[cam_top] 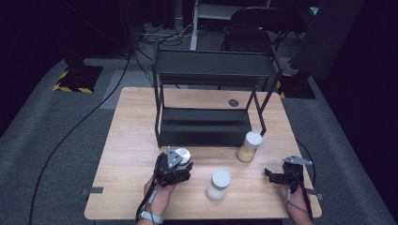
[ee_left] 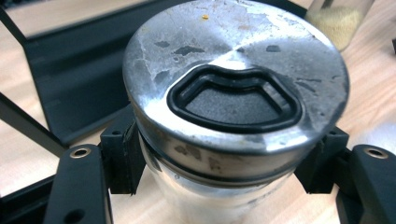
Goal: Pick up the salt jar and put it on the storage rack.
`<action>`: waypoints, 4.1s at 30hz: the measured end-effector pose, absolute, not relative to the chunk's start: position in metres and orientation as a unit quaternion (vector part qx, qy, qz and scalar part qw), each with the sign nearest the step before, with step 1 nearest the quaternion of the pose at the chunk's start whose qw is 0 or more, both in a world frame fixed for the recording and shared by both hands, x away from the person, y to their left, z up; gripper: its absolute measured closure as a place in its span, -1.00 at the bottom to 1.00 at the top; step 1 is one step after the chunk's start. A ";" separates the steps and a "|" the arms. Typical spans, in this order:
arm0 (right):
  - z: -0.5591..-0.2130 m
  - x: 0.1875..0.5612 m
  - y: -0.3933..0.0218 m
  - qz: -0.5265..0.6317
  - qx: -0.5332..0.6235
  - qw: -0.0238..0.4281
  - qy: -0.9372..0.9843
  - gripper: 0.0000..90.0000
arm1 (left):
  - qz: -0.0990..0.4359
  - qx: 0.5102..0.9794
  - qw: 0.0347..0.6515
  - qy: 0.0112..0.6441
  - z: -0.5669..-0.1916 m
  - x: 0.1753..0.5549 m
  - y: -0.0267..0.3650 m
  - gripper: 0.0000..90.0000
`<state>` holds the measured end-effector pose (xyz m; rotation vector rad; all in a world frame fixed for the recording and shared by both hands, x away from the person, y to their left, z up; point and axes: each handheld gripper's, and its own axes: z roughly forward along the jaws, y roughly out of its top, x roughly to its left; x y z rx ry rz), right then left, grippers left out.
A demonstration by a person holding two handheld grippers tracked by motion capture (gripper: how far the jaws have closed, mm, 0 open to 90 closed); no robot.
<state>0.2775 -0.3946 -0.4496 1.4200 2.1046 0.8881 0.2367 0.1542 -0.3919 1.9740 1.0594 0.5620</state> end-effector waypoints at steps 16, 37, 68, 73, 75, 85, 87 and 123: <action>-0.450 0.278 -0.395 0.322 0.515 0.224 0.762 -1.00 | 0.230 0.781 0.403 0.418 -0.367 0.263 0.148 -0.32; -0.450 0.277 -0.394 0.322 0.515 0.224 0.762 -1.00 | 0.245 0.775 0.407 0.417 -0.354 0.313 0.147 -0.32; -0.450 0.277 -0.394 0.322 0.515 0.224 0.762 -1.00 | 0.228 0.768 0.385 0.458 -0.405 0.380 0.135 -0.32; -0.450 0.277 -0.394 0.322 0.515 0.224 0.762 -1.00 | 0.221 0.767 0.383 0.465 -0.410 0.385 0.134 -0.32; -0.450 0.277 -0.394 0.322 0.515 0.224 0.762 -1.00 | 0.218 0.766 0.382 0.468 -0.411 0.386 0.135 -0.32; -0.450 0.277 -0.394 0.322 0.515 0.224 0.762 -1.00 | 0.221 0.764 0.385 0.467 -0.415 0.388 0.139 -0.34; -0.450 0.277 -0.394 0.322 0.515 0.224 0.762 -1.00 | 0.228 0.759 0.391 0.468 -0.415 0.386 0.139 -0.46; -0.450 0.277 -0.394 0.322 0.515 0.224 0.762 -1.00 | 0.232 0.760 0.461 0.395 -0.341 0.288 0.187 -0.81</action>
